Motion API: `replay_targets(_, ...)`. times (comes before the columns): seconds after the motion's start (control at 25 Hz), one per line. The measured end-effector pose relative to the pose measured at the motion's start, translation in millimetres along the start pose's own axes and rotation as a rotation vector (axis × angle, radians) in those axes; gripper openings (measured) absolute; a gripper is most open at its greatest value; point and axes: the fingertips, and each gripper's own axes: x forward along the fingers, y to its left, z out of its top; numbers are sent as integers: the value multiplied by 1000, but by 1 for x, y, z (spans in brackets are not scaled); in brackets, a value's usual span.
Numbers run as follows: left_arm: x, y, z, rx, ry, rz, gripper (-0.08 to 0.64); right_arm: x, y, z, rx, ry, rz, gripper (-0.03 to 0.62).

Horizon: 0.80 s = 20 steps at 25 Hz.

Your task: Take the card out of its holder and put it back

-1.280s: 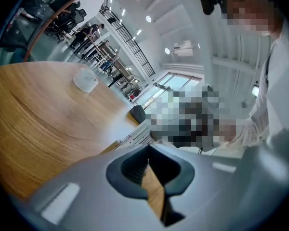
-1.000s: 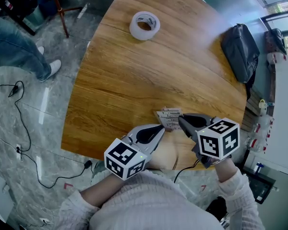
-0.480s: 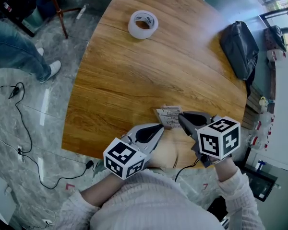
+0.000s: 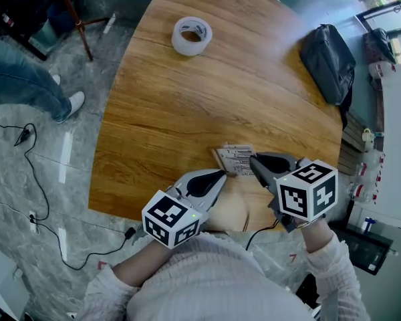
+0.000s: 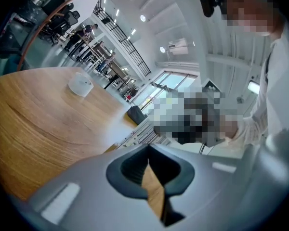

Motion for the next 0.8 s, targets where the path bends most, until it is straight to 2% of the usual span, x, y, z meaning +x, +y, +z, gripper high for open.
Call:
replay_targets(0.4, -1, -14, 4, 101, 32, -9, 9, -25, 3, 0, 25, -63, -10, 12)
replay_targets(0.8, -2, -30, 10, 194, 50, -16, 9, -53, 17, 9, 21, -182, -2, 12)
